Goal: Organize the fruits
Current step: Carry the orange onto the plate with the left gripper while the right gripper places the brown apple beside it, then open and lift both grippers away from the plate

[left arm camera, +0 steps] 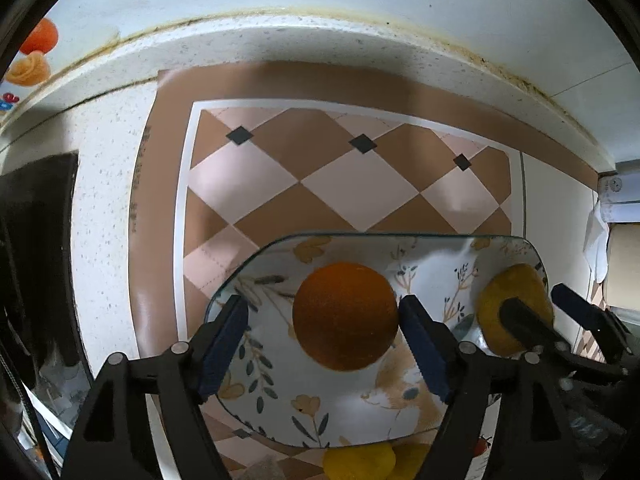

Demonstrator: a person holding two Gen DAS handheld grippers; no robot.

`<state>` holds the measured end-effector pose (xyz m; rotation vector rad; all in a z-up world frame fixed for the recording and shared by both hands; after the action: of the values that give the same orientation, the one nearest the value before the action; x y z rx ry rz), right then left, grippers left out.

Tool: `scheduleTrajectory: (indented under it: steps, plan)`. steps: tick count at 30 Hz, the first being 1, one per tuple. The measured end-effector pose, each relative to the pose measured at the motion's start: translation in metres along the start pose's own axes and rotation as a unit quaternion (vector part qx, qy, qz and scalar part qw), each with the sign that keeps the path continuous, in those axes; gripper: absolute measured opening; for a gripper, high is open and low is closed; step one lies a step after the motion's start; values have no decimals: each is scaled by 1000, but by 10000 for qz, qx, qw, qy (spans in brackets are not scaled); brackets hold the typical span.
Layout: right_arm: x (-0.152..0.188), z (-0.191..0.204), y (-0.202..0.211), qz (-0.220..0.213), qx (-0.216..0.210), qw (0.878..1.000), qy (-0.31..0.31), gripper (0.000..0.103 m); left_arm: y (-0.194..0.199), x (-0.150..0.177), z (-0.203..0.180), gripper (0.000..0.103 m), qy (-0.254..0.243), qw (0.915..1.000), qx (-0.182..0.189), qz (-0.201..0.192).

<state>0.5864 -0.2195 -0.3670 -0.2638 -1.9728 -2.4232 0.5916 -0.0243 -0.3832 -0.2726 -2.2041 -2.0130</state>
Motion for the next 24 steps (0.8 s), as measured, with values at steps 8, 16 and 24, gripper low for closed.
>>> scheduleTrajectory:
  steps: [8, 16, 24]
  plan:
    - [32, -3, 28, -192, 169, 9997, 39, 93, 18, 31, 7, 78, 57, 9996, -12, -276]
    - [85, -2, 52, -468, 404, 9981, 70, 93, 52, 87, 4, 78, -20, 9949, -376, -932]
    - [136, 5, 79, -873, 596, 9944, 39, 95, 91, 138, 5, 78, -73, 9870, -535, -1515]
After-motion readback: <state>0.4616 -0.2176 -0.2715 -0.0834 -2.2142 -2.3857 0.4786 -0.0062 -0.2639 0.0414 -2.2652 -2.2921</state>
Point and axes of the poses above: each gripper's, at about its wrist camera, not at the fingertips, and y roughly against the way its jaws point, z to its left, x to its underside, the point moved 4 cm from there along -y, roughly the way its jaws point, and after that the axes turned 11 degrees about z, right-handed, at the moved point
